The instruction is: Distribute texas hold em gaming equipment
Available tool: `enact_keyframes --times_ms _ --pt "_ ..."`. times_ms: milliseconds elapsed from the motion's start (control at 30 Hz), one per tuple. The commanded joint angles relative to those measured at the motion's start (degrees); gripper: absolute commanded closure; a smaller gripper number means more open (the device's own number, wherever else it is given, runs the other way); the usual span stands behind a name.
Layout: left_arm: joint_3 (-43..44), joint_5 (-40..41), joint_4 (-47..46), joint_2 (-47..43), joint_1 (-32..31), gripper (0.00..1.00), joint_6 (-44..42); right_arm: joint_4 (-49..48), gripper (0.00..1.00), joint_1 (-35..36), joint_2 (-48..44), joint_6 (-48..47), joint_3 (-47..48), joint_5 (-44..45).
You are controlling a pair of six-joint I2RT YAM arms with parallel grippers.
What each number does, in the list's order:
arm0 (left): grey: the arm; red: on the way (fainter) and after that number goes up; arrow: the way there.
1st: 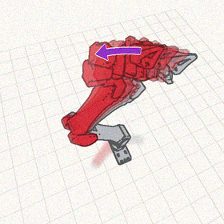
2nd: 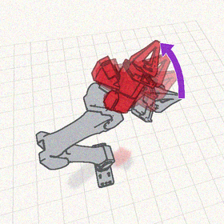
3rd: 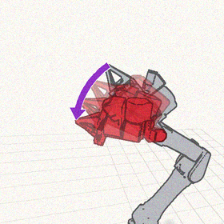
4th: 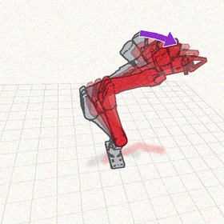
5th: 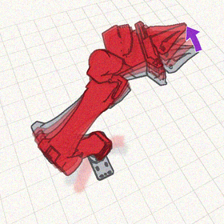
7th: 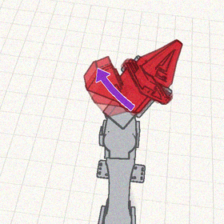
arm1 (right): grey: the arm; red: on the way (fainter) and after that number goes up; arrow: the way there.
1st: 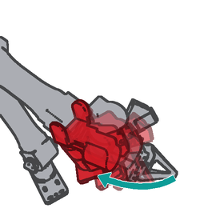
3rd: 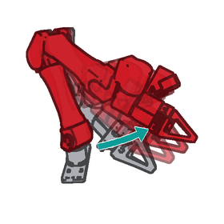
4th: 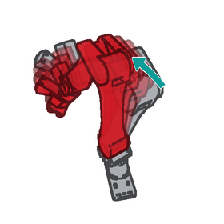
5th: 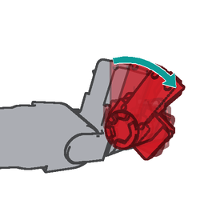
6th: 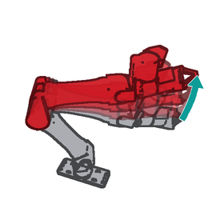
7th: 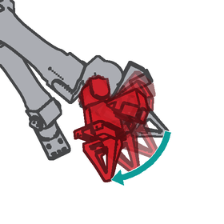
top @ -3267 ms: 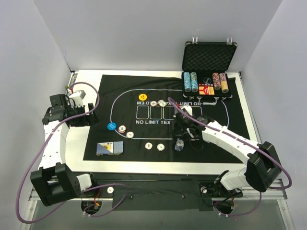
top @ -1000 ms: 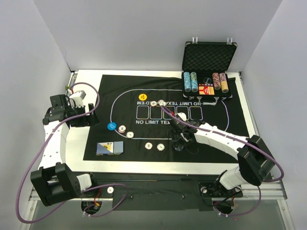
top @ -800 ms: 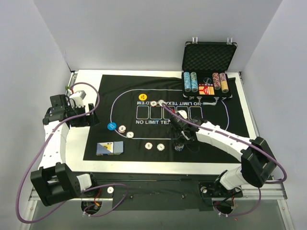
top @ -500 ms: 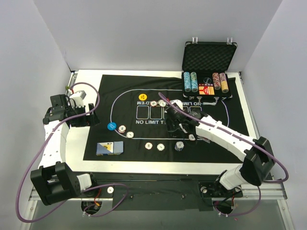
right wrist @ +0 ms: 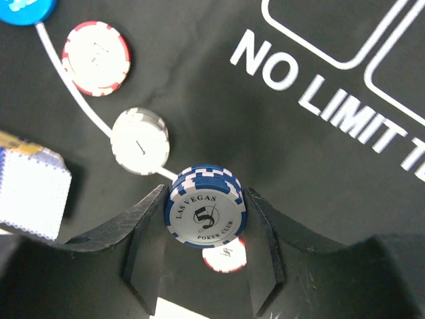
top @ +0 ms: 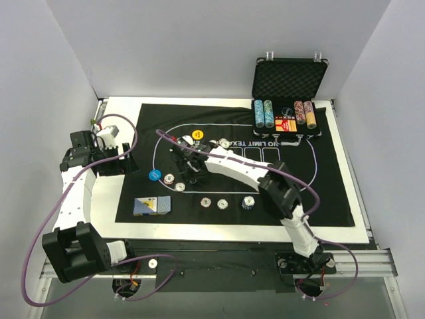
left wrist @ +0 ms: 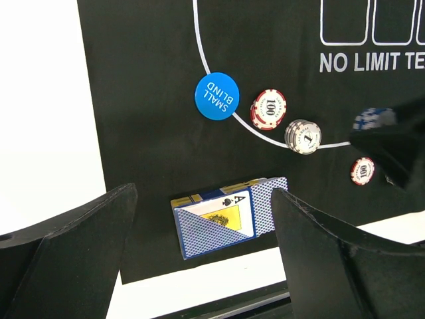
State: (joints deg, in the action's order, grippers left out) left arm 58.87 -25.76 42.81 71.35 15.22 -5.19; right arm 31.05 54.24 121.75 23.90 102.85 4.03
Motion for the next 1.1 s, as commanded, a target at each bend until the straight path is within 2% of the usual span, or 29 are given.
enact_keyframes --times_ms 0,367,933,1000,1067 --pt "2.0 -1.0 -1.9 -0.3 0.5 0.07 -0.3 1.7 0.77 -0.4 5.7 -0.8 7.5 0.5" --pt "1.2 -1.8 -2.3 -0.2 0.6 0.07 -0.7 0.8 0.77 -1.9 14.7 0.0 19.2 0.6" --pt "-0.1 -2.4 -3.3 0.5 0.9 0.07 -0.6 0.0 0.76 -2.0 20.3 3.7 22.0 -2.9" --pt "-0.2 -2.1 -3.4 0.4 0.8 0.07 -0.8 -0.4 0.70 -2.0 20.3 4.0 21.5 -3.5" --pt "-0.2 -2.1 -3.5 0.5 0.9 0.07 -0.8 -0.3 0.59 -1.9 20.0 4.0 20.7 -3.5"
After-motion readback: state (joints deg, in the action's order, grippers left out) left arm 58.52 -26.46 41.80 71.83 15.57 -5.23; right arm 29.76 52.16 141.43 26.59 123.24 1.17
